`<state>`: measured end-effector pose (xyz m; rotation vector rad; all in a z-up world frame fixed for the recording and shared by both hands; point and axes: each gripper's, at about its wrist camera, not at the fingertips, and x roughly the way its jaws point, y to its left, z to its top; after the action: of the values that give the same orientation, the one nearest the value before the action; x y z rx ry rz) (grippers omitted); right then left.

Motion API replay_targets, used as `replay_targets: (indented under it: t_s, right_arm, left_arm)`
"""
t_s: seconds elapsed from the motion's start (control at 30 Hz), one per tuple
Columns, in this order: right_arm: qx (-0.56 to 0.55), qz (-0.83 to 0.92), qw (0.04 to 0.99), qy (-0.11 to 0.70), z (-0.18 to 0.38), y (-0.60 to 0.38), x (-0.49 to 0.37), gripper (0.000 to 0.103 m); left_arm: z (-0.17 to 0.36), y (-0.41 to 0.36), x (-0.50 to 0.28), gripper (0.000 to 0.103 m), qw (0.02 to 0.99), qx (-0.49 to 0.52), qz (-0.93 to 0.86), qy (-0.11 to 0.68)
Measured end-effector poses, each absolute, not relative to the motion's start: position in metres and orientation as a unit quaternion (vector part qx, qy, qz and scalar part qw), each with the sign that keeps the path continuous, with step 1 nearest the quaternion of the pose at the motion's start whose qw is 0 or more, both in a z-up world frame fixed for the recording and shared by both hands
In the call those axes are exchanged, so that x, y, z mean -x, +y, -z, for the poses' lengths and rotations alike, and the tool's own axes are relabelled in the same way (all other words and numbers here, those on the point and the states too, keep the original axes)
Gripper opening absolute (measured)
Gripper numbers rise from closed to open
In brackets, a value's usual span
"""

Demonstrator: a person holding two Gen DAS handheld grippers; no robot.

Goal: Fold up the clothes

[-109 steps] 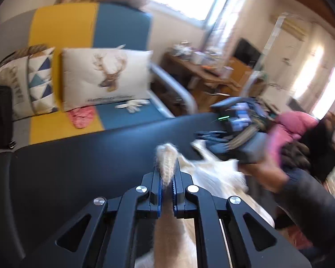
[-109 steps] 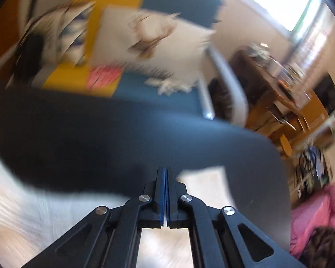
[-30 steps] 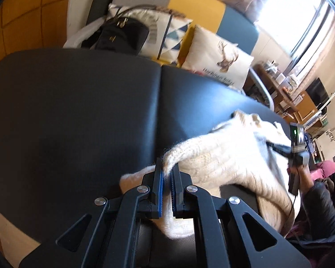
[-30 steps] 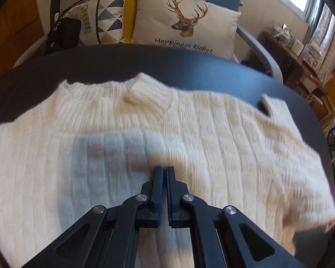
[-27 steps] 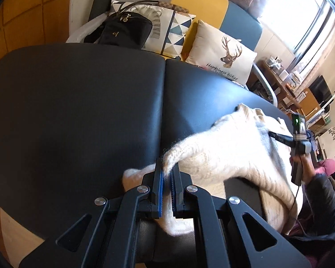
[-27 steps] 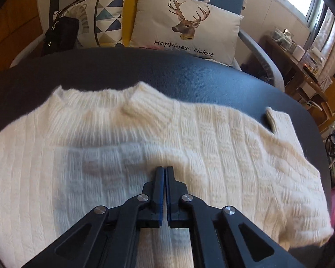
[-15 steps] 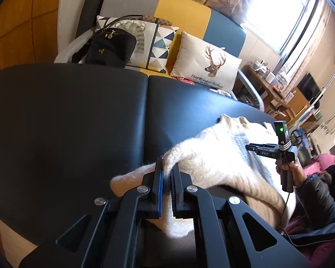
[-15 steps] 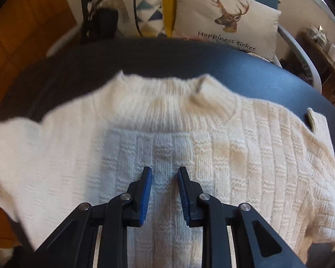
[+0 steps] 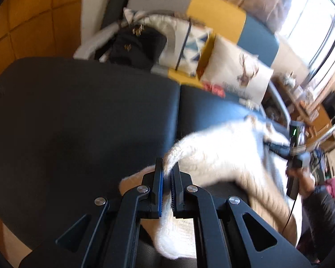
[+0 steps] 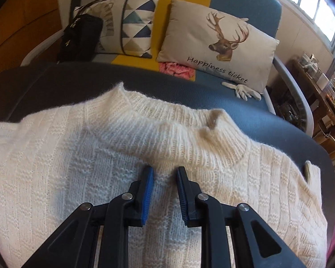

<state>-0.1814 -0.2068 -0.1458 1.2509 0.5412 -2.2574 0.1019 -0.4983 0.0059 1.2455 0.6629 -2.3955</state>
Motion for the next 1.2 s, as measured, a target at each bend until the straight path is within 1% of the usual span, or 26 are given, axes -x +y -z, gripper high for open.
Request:
replay_targets:
  t_s: [0.13, 0.23, 0.33, 0.37, 0.43, 0.5, 0.6, 0.63, 0.67, 0.73, 0.83, 0.93, 1.0, 1.07, 1.17, 1.2]
  right_arm:
    - [-0.483, 0.82, 0.255, 0.172, 0.134, -0.207, 0.196, 0.021]
    - [-0.464, 0.821, 0.294, 0.155, 0.111, -0.195, 0.171, 0.021]
    - [-0.454, 0.811, 0.344, 0.133, 0.093, -0.178, 0.132, 0.021]
    - [-0.452, 0.807, 0.359, 0.129, 0.09, -0.173, 0.118, 0.021]
    - [-0.45, 0.8, 0.377, 0.127, 0.088, -0.166, 0.089, 0.021]
    - [-0.449, 0.795, 0.386, 0.132, 0.091, -0.161, 0.064, 0.021]
    - [-0.452, 0.784, 0.401, 0.144, 0.097, -0.156, 0.033, 0.021]
    - [-0.454, 0.778, 0.409, 0.146, 0.098, -0.156, 0.024, 0.021]
    - [-0.455, 0.772, 0.418, 0.148, 0.098, -0.155, 0.014, 0.021]
    - [-0.456, 0.764, 0.435, 0.141, 0.099, -0.152, -0.001, 0.021]
    - [-0.46, 0.755, 0.446, 0.142, 0.102, -0.151, -0.019, 0.022]
    - [-0.462, 0.751, 0.451, 0.141, 0.103, -0.151, -0.031, 0.022]
    - [-0.463, 0.742, 0.466, 0.133, 0.102, -0.154, -0.037, 0.022]
    - [-0.462, 0.734, 0.481, 0.129, 0.102, -0.16, -0.043, 0.022]
    - [-0.467, 0.719, 0.5, 0.121, 0.105, -0.173, -0.051, 0.022]
    - [-0.467, 0.718, 0.5, 0.126, 0.107, -0.178, -0.054, 0.022]
  left_arm:
    - [-0.011, -0.493, -0.088, 0.004, 0.188, -0.471, 0.84, 0.194]
    - [-0.027, -0.485, -0.087, 0.004, 0.143, -0.471, 0.849, 0.191]
    - [-0.042, -0.482, -0.085, 0.004, 0.092, -0.487, 0.843, 0.209]
    - [-0.043, -0.483, -0.082, 0.005, 0.094, -0.496, 0.839, 0.204]
    - [-0.036, -0.491, -0.072, 0.005, 0.152, -0.522, 0.822, 0.171]
    - [-0.018, -0.512, -0.064, 0.009, 0.188, -0.548, 0.796, 0.172]
    - [0.002, -0.537, -0.068, 0.014, 0.204, -0.563, 0.776, 0.2]
    - [0.005, -0.541, -0.072, 0.022, 0.21, -0.562, 0.774, 0.205]
    - [0.007, -0.545, -0.077, 0.024, 0.216, -0.56, 0.772, 0.21]
    - [0.003, -0.547, -0.093, 0.027, 0.216, -0.55, 0.776, 0.22]
    - [-0.009, -0.544, -0.127, 0.027, 0.229, -0.523, 0.786, 0.237]
    - [-0.018, -0.526, -0.172, 0.027, 0.252, -0.488, 0.796, 0.255]
    - [-0.013, -0.501, -0.198, 0.027, 0.245, -0.471, 0.801, 0.276]
    - [0.001, -0.469, -0.214, 0.027, 0.244, -0.456, 0.81, 0.275]
    - [0.026, -0.435, -0.215, 0.027, 0.263, -0.45, 0.816, 0.25]
    - [0.035, -0.428, -0.212, 0.027, 0.259, -0.446, 0.817, 0.26]
